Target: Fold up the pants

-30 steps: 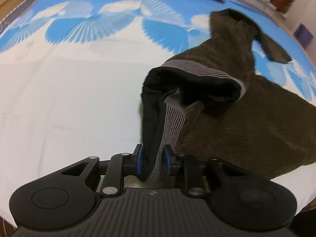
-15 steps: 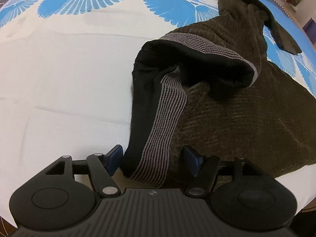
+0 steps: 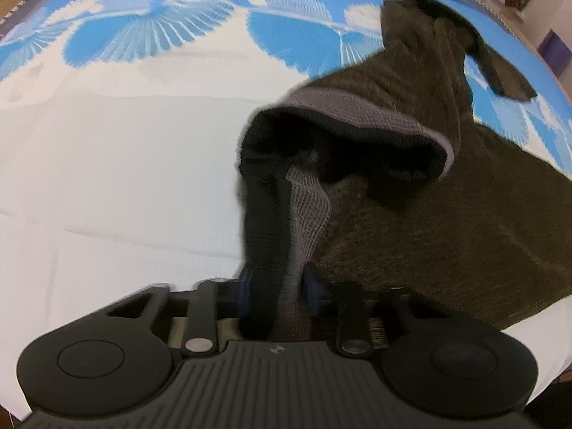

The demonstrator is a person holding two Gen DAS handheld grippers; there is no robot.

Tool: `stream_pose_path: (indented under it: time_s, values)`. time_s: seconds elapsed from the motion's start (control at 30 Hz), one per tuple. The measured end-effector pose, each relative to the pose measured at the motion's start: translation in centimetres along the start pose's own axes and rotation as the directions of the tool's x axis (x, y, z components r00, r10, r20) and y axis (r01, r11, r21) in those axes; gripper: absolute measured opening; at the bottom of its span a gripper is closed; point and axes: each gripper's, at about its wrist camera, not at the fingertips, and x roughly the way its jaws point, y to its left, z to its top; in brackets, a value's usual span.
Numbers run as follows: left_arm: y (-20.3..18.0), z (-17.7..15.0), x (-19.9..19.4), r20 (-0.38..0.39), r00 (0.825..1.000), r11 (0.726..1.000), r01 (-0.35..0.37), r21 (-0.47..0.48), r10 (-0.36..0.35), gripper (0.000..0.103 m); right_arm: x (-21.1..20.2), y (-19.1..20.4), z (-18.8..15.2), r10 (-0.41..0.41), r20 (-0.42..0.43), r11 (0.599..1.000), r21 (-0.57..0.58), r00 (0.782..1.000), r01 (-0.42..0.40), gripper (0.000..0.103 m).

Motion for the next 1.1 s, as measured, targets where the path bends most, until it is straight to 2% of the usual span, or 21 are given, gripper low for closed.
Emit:
stream_pose_path:
  time_s: [0.13, 0.23, 0.33, 0.4, 0.47, 0.57, 0.6, 0.67, 0.7, 0.77, 0.83, 0.87, 0.9, 0.93, 0.97, 1.0, 1.1]
  values:
    - [1.2, 0.1, -2.7, 0.072, 0.996, 0.998, 0.055, -0.006, -0.055, 0.021, -1.8, 1.1, 0.3, 0.06, 0.062, 0.996, -0.067, 0.996, -0.056, 0.007]
    - [1.9, -0.5, -4.3, 0.091, 0.993, 0.997, 0.081, 0.01, -0.082, 0.02, -1.7, 0.7, 0.1, 0.053, 0.019, 0.995, -0.087, 0.998, -0.051, 0.007]
    - [2.8, -1.5, -5.1, 0.078, 0.995, 0.998, 0.067, 0.014, -0.067, 0.02, -1.3, -0.3, 0.1, 0.035, -0.053, 0.997, -0.063, 0.998, -0.038, 0.007]
    - [3.5, -1.9, -5.3, 0.059, 0.997, 0.999, 0.053, 0.001, -0.053, 0.02, -0.9, -1.0, -0.3, -0.001, -0.128, 0.998, -0.063, 0.992, -0.007, 0.006]
    - [4.1, -2.4, -5.2, 0.016, 0.999, 0.999, 0.035, 0.0, -0.035, 0.02, -0.3, -2.3, -1.1, -0.03, -0.219, 0.999, -0.031, 0.975, 0.023, 0.006]
    - [3.1, -3.0, -4.1, -0.077, 0.997, 0.997, 0.006, 0.082, 0.0, 0.02, 0.1, -3.6, -1.9, -0.119, -0.303, 0.993, -0.036, 0.946, 0.114, 0.004]
    - [2.5, -3.2, -3.8, -0.101, 0.995, 0.992, -0.009, 0.127, 0.022, 0.02, 0.1, -4.1, -1.9, -0.18, -0.301, 0.984, -0.056, 0.937, 0.171, 0.0]
    - [1.8, -3.0, -3.5, -0.116, 0.992, 0.983, -0.027, 0.184, 0.049, 0.024, -0.2, -4.7, -1.4, -0.321, -0.241, 0.946, -0.132, 0.916, 0.297, 0.0]
    - [1.6, -2.7, -3.6, -0.111, 0.993, 0.981, -0.028, 0.19, 0.05, 0.027, -0.5, -5.3, -1.2, -0.328, -0.225, 0.944, -0.112, 0.917, 0.31, 0.0]
    - [1.5, -2.2, -4.5, -0.042, 0.996, 0.979, -0.066, 0.192, 0.076, 0.037, -1.2, -6.1, -0.7, -0.232, -0.203, 0.972, -0.008, 0.951, 0.235, 0.001]
    - [1.1, -1.3, -6.1, 0.101, 0.987, 0.97, -0.146, 0.193, 0.129, 0.053, -2.0, -5.5, -0.4, -0.167, -0.137, 0.986, -0.021, 0.976, 0.166, 0.003]
    - [0.7, -0.9, -6.8, 0.159, 0.98, 0.971, -0.146, 0.19, 0.116, 0.056, -2.5, -4.6, -0.3, -0.128, -0.102, 0.991, -0.047, 0.987, 0.123, 0.007]
    - [0.2, -0.6, -7.5, 0.211, 0.974, 0.975, -0.12, 0.188, 0.079, 0.058, -2.9, -3.8, -0.1, -0.088, -0.075, 0.994, -0.067, 0.993, 0.083, 0.017]
    - [-0.6, -0.2, -7.9, 0.246, 0.969, 0.976, -0.085, 0.198, 0.034, 0.058, -3.3, -2.7, -0.1, -0.045, -0.049, 0.995, -0.093, 0.998, 0.04, 0.023]
    - [-1.6, 0.1, -8.1, 0.264, 0.965, 0.973, -0.065, 0.223, 0.004, 0.059, -3.6, -1.5, -0.3, -0.011, -0.028, 0.992, -0.127, 1.0, 0.007, 0.037]
    - [-2.9, 0.3, -8.1, 0.279, 0.96, 0.962, -0.053, 0.268, -0.024, 0.061, -3.8, -0.5, -0.4, 0.012, -0.013, 0.987, -0.16, 1.0, -0.014, 0.043]
    - [-7.3, 0.3, -7.3, 0.284, 0.957, 0.906, -0.072, 0.417, -0.055, 0.081, -4.2, 2.8, -0.7, 0.072, 0.001, 0.97, -0.232, 0.997, -0.069, 0.044]
